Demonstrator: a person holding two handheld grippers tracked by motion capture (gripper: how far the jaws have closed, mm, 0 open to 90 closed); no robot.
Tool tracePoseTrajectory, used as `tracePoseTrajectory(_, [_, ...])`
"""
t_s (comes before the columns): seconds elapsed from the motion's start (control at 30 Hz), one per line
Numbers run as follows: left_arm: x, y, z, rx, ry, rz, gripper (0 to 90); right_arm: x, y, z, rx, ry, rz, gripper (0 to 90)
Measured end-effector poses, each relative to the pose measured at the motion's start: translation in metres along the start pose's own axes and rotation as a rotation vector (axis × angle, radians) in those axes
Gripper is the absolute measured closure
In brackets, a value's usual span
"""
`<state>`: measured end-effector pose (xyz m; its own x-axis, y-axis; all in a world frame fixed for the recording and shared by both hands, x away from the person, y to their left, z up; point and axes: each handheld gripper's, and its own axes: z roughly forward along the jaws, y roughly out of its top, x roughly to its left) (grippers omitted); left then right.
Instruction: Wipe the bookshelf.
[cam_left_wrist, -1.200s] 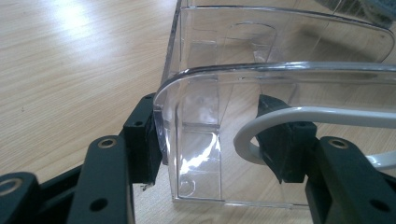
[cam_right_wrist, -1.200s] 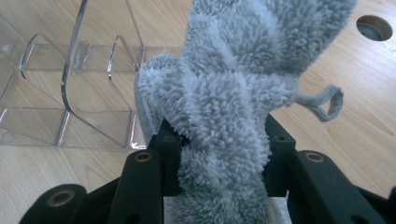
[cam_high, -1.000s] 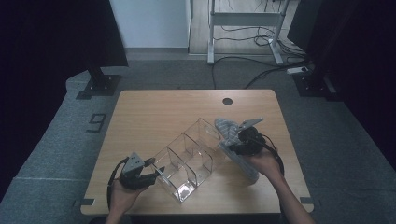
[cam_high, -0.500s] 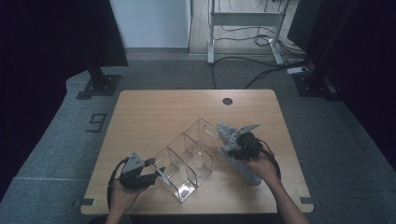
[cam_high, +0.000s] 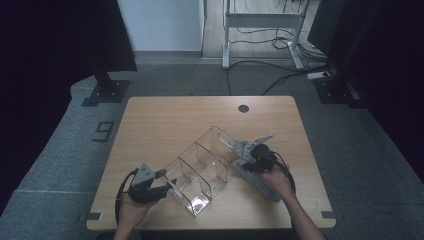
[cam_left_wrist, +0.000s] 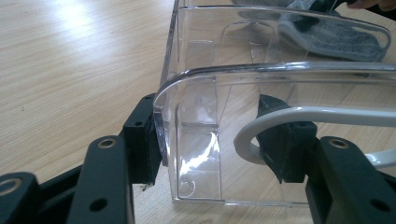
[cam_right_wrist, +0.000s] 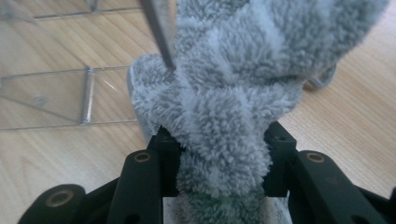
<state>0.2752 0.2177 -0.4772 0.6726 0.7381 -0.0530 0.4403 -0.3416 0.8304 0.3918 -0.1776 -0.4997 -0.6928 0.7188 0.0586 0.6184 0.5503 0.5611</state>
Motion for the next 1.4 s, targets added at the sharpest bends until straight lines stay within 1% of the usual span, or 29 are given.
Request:
tracePoseTrajectory(0.2, [-0.001,0.001,0.001,0.002,0.003,-0.005,43.8,-0.005,0.0,0.014,0.01,0.005,0.026,58.7])
tracePoseTrajectory(0.3, [-0.003,0.002,0.003,0.004,-0.002,-0.007,43.1,-0.007,0.0,0.02,0.013,-0.003,0.045,58.7])
tracePoseTrajectory(0.37, [-0.004,0.002,0.004,0.004,-0.006,-0.009,42.5,-0.009,0.001,0.023,0.013,-0.01,0.05,58.7])
tracePoseTrajectory(0.47, [-0.005,0.003,0.005,0.003,-0.007,-0.009,42.2,-0.01,0.002,0.026,0.015,-0.014,0.064,58.7])
tracePoseTrajectory(0.67, [-0.004,0.003,0.005,0.002,-0.012,-0.006,42.0,-0.008,0.001,0.023,0.016,-0.024,0.043,59.1])
tracePoseTrajectory(0.77, [-0.003,0.003,0.005,0.003,-0.015,-0.003,41.8,-0.007,0.0,0.018,0.021,-0.029,0.023,59.6])
tracePoseTrajectory(0.87, [-0.003,0.003,0.005,0.004,-0.014,0.004,41.8,-0.005,-0.002,0.01,0.021,-0.028,0.016,59.9])
tracePoseTrajectory(1.07, [-0.002,0.003,0.002,0.011,-0.01,0.017,41.9,-0.002,-0.008,-0.012,0.003,-0.017,0.002,60.6])
tracePoseTrajectory(1.2, [-0.002,0.003,0.001,0.011,-0.011,0.017,41.8,0.003,-0.013,-0.026,-0.017,-0.009,-0.013,60.7])
tracePoseTrajectory(1.4, [-0.001,0.003,0.001,0.01,-0.013,0.013,42.0,0.007,-0.021,-0.047,-0.047,0.011,-0.018,61.2])
